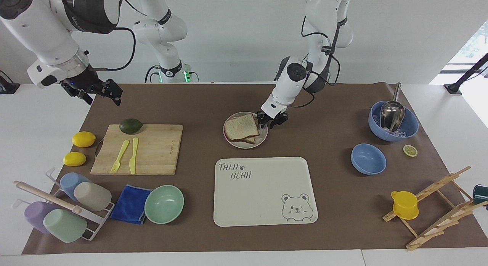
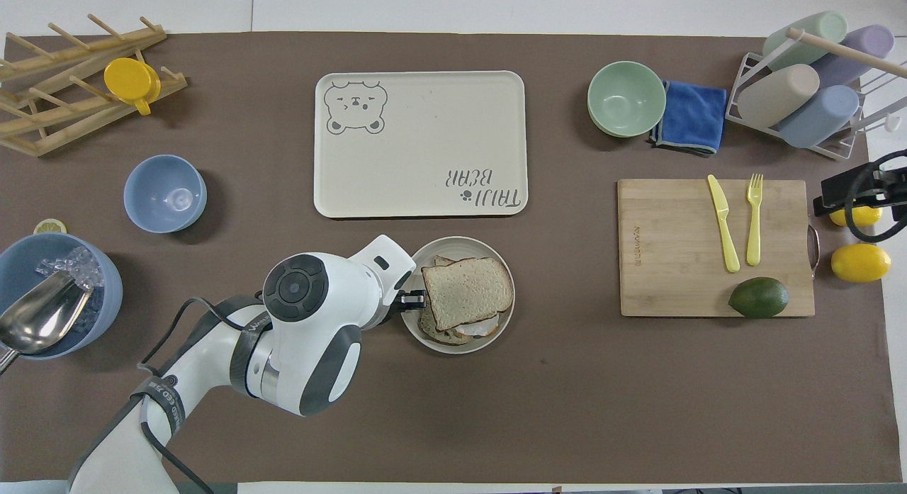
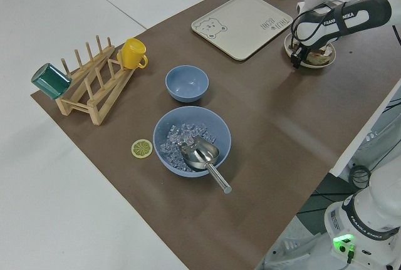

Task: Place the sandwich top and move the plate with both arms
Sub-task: 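Slide the sandwich plate onto the bear tray with the left gripper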

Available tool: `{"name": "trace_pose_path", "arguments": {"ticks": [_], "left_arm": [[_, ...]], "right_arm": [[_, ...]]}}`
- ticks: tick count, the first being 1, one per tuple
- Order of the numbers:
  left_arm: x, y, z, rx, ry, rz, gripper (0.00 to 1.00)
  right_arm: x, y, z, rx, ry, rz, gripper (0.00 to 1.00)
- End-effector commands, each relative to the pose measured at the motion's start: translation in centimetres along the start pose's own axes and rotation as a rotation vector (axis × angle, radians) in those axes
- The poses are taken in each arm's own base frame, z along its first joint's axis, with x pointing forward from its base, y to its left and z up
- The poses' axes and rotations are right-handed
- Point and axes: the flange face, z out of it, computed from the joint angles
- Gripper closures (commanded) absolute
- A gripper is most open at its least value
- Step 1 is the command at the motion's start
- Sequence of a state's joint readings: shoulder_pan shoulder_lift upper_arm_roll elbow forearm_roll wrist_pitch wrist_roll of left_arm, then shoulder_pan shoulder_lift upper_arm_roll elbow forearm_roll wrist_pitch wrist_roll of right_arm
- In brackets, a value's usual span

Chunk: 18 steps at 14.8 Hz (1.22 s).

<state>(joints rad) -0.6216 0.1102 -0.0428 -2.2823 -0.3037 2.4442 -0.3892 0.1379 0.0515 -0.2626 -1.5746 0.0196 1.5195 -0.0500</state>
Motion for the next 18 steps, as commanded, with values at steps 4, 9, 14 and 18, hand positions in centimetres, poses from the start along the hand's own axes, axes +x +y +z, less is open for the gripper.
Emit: {"name": "trace_pose_path", "arguments": {"ticks": [4,9,14,18], "left_arm": [[-0.3,-0.1,0.3,-0.012,0.01,-0.019,0.77],[-0.3,-0.1,0.4,-0.011,0.009,-0.019,0.95],[-0.2,-0.2,0.4,-0.019,0.008,-0.031,1.0],[0.3,-0.3,0.1,-0.019,0.001,-0.031,1.0]], "right_arm": [[0.4,-3.3,-0.6,-0.012,0.019,-0.088,0.0],[0.6,-5.7,-1.2,-0.025,0.029,-0.131,0.0],[0.6,-5.8,-1.6,0.003,0.037,-0.119,0.0],[0.4,-5.6,-1.8,-0.009,0.038,-0.111,0.0]]}}
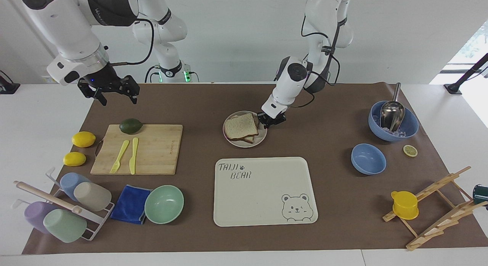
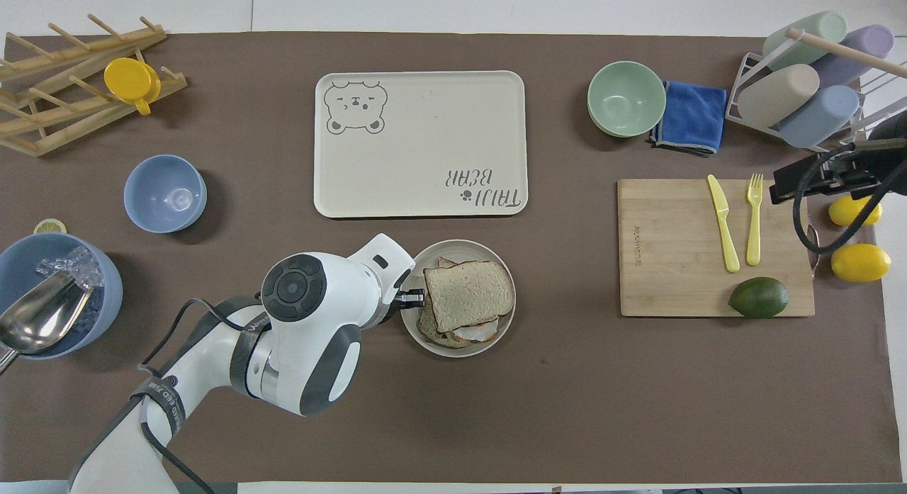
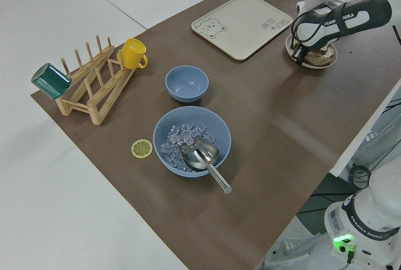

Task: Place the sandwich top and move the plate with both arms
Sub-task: 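Slide the sandwich plate onto the bear tray with the left gripper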

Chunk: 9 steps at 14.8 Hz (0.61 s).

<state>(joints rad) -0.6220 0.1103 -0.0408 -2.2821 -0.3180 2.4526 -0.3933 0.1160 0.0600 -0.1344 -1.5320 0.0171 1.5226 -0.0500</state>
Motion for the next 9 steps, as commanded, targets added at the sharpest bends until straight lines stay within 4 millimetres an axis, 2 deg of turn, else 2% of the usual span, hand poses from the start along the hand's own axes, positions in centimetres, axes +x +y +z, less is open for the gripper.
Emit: {"name": "trace_pose_path", "arguments": {"ticks": [1,5,7,8,9], "left_arm": [[0.4,-0.4,-0.1,-0.007,-0.009,-0.011,1.0],[2.8,0.7,-4.1,-0.034,-0.011,-0.018,1.0],[5.2,0.2,-7.0,-0.05,-0.008,-0.043,1.0],[6.2,0.7,-8.4,-0.06,-0.001,-0.044,1.0],[7.2,0.4,-9.3,-0.066,0.0,-0.054,1.0]], "right_arm": [[0.0,0.3,-0.2,-0.001,-0.001,-0.002,0.0],[-0.1,0.4,0.0,0.003,-0.004,-0.001,0.0],[-0.1,0.3,0.0,0.005,-0.006,-0.004,0.0],[-0.1,0.3,0.1,0.005,-0.009,-0.004,0.0],[-0.1,0.2,0.0,0.006,-0.005,-0.004,0.0]]}}
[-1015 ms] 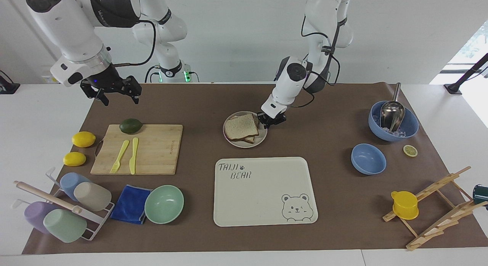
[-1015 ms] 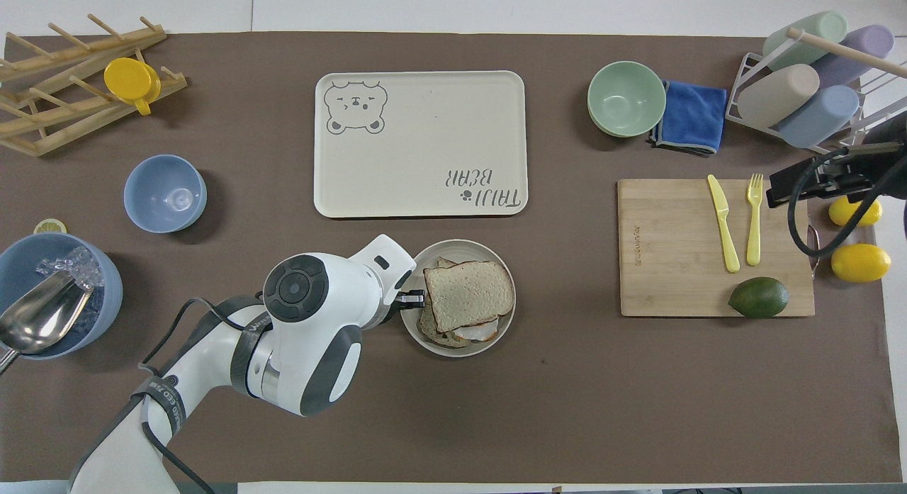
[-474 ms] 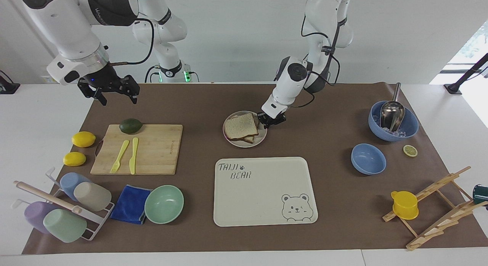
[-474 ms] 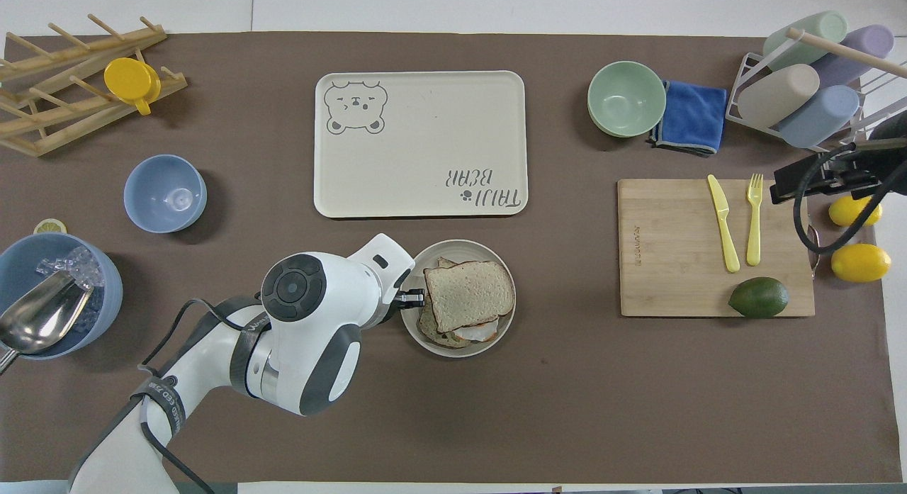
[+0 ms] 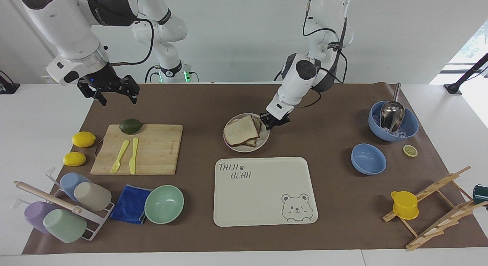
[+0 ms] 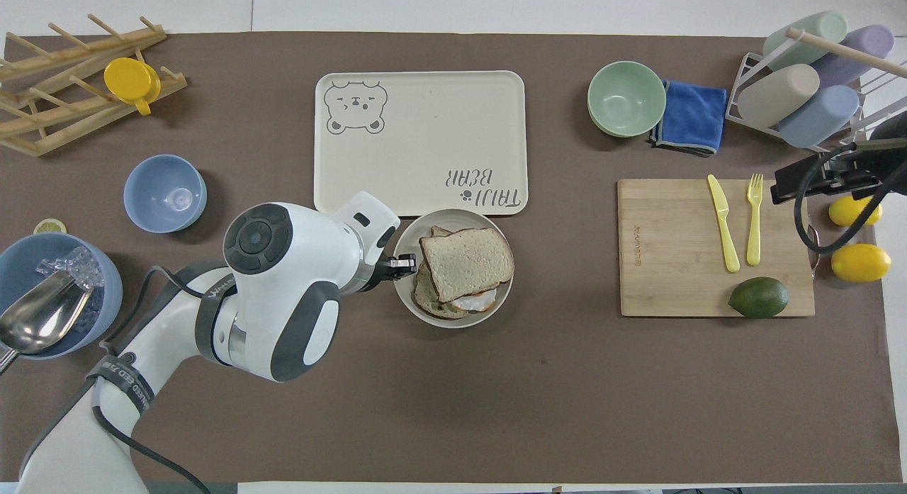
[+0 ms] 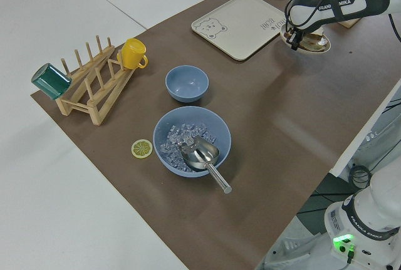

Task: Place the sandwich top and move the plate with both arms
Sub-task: 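Slide the sandwich plate onto the bear tray with the left gripper, then release the plate and pull the left gripper back from the tray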

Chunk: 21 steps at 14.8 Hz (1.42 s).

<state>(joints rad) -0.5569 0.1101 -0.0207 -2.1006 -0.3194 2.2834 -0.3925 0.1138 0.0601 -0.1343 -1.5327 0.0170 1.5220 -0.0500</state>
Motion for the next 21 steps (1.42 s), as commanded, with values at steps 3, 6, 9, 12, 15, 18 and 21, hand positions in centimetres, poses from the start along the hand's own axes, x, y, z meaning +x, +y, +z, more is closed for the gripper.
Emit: {"name": "trace_pose_path", "arguments": {"ticks": [3,6,9,12,15,18,21], "left_arm": [[5.0,0.4,-4.4,-0.037,-0.006,-0.03,1.0],[8.6,-0.9,-5.7,-0.049,0.008,-0.066,1.0],[12.4,-0.9,-5.2,-0.085,0.011,-0.101,1.0],[17.4,-2.2,-3.8,-0.102,-0.017,-0.14,1.0],[20.4,-4.0,-2.3,-0.11,0.0,-0.159,1.0],[21.5,-5.0,-1.2,-0.113,0.03,-0.128,1.0],[20.9,-5.5,1.0,-0.095,0.06,-0.065,1.0]], "right_arm": [[-0.2,0.1,0.0,0.006,-0.006,-0.006,0.0],[-0.2,0.0,0.0,0.006,-0.004,-0.008,0.0],[-0.2,0.1,0.0,0.006,-0.006,-0.006,0.0],[-0.2,0.1,0.0,0.006,-0.006,-0.006,0.0],[-0.3,0.1,-0.1,0.006,-0.004,-0.006,0.0],[-0.3,0.1,-0.1,0.006,-0.004,-0.006,0.0],[-0.3,0.1,-0.1,0.006,-0.004,-0.006,0.0]]}}
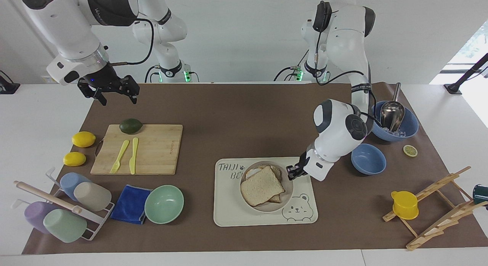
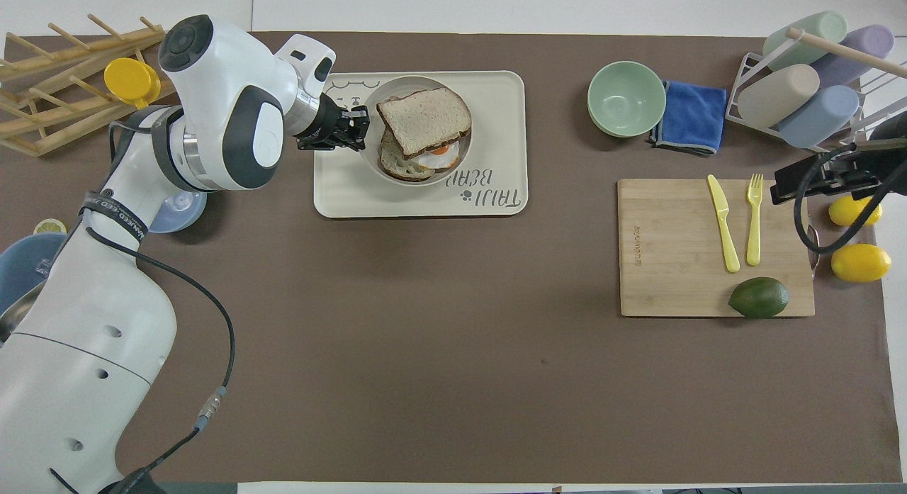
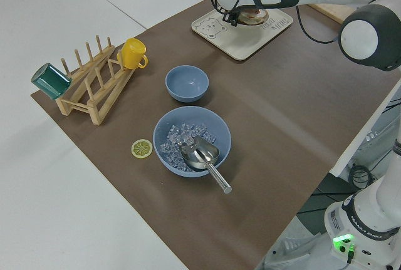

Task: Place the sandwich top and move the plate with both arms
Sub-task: 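Release the plate and pull the left gripper back from the tray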

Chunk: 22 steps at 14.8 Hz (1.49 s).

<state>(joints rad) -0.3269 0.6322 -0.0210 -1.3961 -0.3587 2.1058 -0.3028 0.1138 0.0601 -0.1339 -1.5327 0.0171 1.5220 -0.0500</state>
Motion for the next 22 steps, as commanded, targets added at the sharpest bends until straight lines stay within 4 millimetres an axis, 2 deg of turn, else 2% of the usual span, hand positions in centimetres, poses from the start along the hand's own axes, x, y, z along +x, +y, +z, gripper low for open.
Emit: {"name": "trace_pose_path", "arguments": {"ticks": [1,5,7,8,9,11,14,15,16,19,21,22], "left_arm": [[-0.3,-0.2,1.0,-0.012,0.027,0.049,1.0],[-0.8,-1.2,2.4,-0.004,0.04,0.072,1.0],[-1.2,-1.0,2.4,-0.003,0.049,0.088,1.0],[-1.2,-0.9,2.4,-0.003,0.049,0.104,0.61],[-1.1,-1.1,2.2,-0.004,0.054,0.105,0.01],[-0.7,-1.4,1.9,-0.005,0.057,0.102,0.0],[0.1,-1.5,0.3,0.002,0.08,0.107,0.0],[0.6,-2.3,-0.5,0.044,0.103,0.122,0.0],[1.2,-3.4,-3.4,0.071,0.143,0.119,0.0],[0.9,-6.1,-10.5,0.128,0.149,0.099,0.0],[0.0,-6.4,-13.9,0.173,0.147,0.113,0.0],[-0.3,-7.2,-15.5,0.206,0.148,0.111,0.0]], "right_arm": [[-0.3,0.1,-0.1,0.006,-0.003,-0.006,0.0],[-0.3,0.1,-0.1,0.006,-0.003,-0.006,0.0],[-0.3,0.1,-0.1,0.006,-0.003,-0.006,0.0],[-0.3,0.1,-0.1,0.006,-0.004,-0.006,0.0],[-0.3,0.1,-0.1,0.006,-0.004,-0.006,0.0],[-0.3,0.1,-0.1,0.006,-0.003,-0.006,0.0],[-0.3,0.1,-0.1,0.006,-0.004,-0.006,0.0],[-0.3,0.1,-0.1,0.006,-0.004,-0.006,0.0],[-0.3,0.1,-0.1,0.006,-0.004,-0.006,0.0],[-0.3,0.1,-0.1,0.006,-0.003,-0.006,0.0],[-0.3,0.1,-0.1,0.006,-0.004,-0.006,0.0],[-0.3,0.1,-0.1,0.006,-0.004,-0.006,0.0]]}}
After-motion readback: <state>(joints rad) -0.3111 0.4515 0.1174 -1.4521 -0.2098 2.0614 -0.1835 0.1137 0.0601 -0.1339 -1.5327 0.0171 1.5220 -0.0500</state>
